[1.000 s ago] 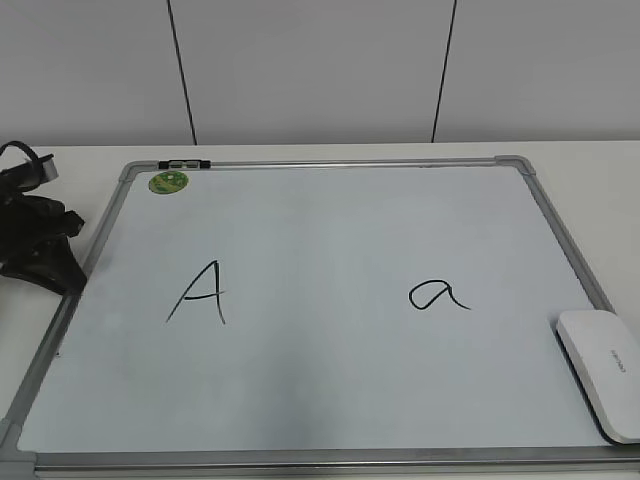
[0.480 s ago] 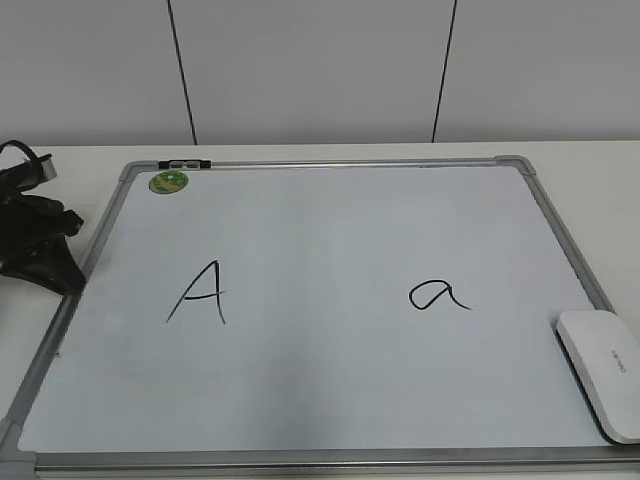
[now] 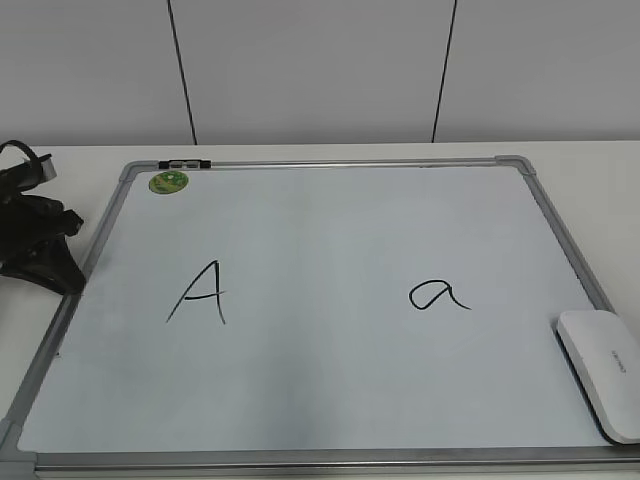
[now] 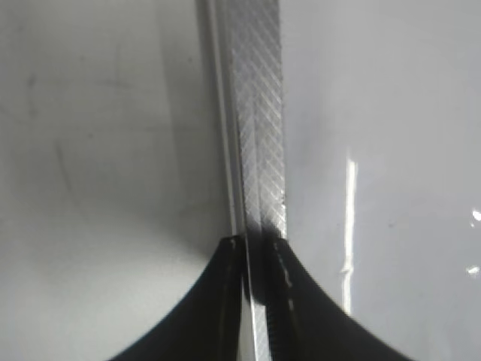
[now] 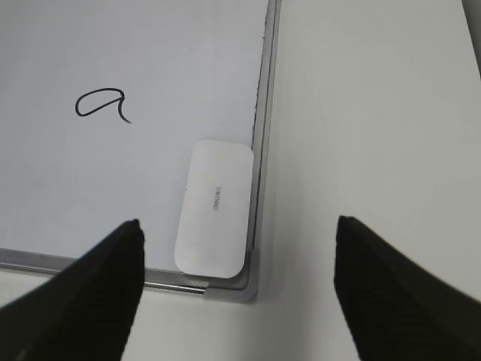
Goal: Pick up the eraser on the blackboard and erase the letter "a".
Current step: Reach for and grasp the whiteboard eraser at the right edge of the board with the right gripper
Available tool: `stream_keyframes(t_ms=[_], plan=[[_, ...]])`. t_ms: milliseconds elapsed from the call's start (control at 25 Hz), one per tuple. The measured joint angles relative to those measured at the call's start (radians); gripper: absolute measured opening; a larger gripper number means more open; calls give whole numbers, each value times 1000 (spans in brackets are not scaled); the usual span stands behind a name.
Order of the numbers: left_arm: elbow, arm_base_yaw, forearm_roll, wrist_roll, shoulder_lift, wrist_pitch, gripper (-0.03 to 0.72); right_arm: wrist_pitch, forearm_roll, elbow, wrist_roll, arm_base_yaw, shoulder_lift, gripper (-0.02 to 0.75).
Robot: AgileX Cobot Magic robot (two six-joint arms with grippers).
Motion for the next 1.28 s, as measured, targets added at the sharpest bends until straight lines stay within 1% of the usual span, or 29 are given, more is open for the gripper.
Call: stream_keyframes(t_ms=[120, 360, 720, 1000, 1280], plan=[[0, 0, 0, 0, 0, 0, 47, -12, 8, -17, 0, 0, 118, 587], [0, 0, 0, 0, 0, 0, 47, 44, 106, -61, 0, 0, 343, 587], [0, 0, 0, 0, 0, 0, 47, 55, 120, -134, 25, 0, 625, 587], [-1, 0, 0, 0, 0, 0, 47, -18, 118, -158, 49, 0, 812, 586], [-1, 0, 0, 0, 0, 1, 47, -112, 93, -161, 60, 0, 944, 586]])
